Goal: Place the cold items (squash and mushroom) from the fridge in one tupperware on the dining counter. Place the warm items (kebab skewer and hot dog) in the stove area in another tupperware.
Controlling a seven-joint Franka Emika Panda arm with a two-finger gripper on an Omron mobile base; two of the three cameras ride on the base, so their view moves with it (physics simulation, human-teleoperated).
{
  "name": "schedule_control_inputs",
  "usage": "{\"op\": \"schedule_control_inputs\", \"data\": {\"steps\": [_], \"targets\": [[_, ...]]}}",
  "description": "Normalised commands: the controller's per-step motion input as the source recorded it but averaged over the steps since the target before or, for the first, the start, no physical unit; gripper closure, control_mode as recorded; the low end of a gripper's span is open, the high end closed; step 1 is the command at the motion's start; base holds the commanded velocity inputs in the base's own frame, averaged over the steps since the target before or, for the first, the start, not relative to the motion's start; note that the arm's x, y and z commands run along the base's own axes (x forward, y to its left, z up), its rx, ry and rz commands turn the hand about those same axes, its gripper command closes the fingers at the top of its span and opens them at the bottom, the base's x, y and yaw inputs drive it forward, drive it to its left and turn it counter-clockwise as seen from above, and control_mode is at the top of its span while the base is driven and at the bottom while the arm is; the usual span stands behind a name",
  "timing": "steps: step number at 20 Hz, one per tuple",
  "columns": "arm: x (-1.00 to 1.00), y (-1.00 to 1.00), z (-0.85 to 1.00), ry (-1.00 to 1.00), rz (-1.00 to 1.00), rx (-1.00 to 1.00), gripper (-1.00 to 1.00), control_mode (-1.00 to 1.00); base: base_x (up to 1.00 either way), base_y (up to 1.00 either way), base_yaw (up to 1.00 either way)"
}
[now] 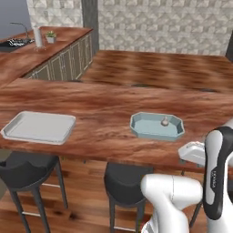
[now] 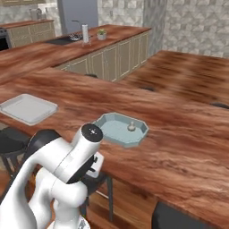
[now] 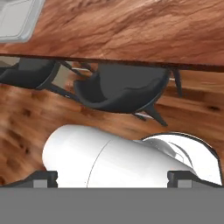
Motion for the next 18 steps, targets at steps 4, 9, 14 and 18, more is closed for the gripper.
{"op": "schedule_control_inputs", "data": {"steps": [4, 9, 14, 18], "targets": [[0.0, 0.0, 0.0, 0.0, 0.0, 0.0, -1.0, 1.0, 0.0, 1.0, -0.08], [0.0, 0.0, 0.0, 0.0, 0.0, 0.0, -1.0, 1.0, -0.03, 0.89, 0.26], [0.0, 0.0, 0.0, 0.0, 0.0, 0.0, -1.0, 1.0, -0.25, 0.64, 0.48], [0.0, 0.0, 0.0, 0.0, 0.0, 0.0, -1.0, 1.0, -0.09, 0.58, 0.56]]}}
